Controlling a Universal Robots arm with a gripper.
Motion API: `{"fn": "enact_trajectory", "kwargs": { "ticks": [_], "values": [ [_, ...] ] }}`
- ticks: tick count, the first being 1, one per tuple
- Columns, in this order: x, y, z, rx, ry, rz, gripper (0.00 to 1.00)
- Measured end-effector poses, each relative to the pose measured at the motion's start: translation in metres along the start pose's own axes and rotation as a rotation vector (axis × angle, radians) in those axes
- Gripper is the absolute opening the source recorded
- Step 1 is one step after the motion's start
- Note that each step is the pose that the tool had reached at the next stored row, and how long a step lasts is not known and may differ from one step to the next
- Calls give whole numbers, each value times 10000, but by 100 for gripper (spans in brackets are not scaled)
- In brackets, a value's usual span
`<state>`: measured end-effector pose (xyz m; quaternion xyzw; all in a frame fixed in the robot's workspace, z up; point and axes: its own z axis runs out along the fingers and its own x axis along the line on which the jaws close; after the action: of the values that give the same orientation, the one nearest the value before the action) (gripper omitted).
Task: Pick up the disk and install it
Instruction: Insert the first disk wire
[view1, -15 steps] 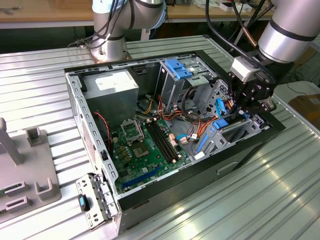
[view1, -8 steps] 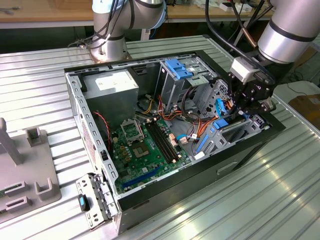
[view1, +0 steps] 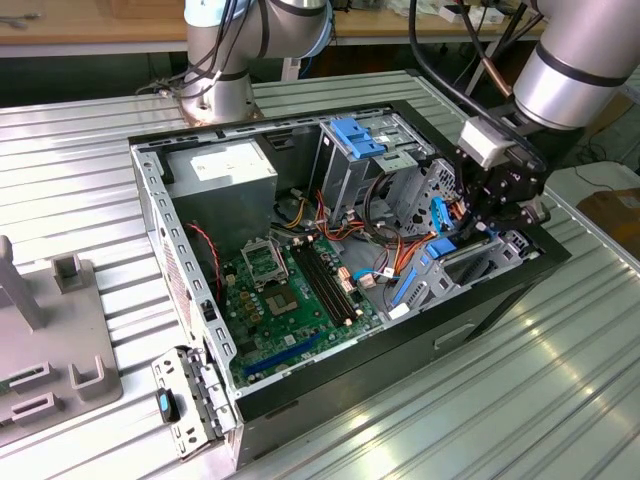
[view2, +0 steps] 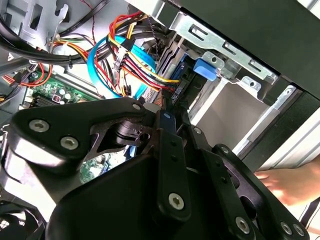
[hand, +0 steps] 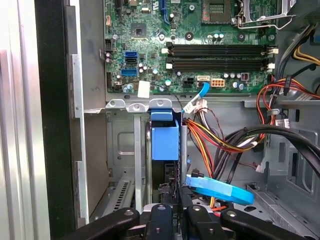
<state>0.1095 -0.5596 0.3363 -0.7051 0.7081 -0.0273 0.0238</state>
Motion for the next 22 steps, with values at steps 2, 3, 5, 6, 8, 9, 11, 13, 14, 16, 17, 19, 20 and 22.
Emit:
{"fn": "enact_trajectory", "kwargs": {
  "ticks": [2, 3, 5, 6, 8, 9, 11, 13, 14, 16, 17, 19, 20, 22],
  "values": [
    [0, 0, 1, 0, -2, 0, 18],
    [0, 0, 1, 0, -1, 0, 18],
    [0, 0, 7, 1, -12, 0, 19],
    [0, 0, 5, 0, -8, 0, 25],
    [0, 0, 2, 0, -2, 0, 25],
    [0, 0, 1, 0, -2, 0, 25],
    [0, -4, -51, 0, -3, 0, 25],
    [-1, -11, -148, -1, -3, 0, 25],
    [-2, -17, -223, 1, -2, -1, 25],
    [-3, -23, -305, 1, -2, -1, 25],
    [-4, -24, -330, 1, -2, 0, 25],
    [-4, -24, -376, 16, -2, 1, 25],
    [-4, -18, -382, 39, -4, 2, 25],
    [-9, 4, -396, 109, -3, 1, 25]
  ]
}}
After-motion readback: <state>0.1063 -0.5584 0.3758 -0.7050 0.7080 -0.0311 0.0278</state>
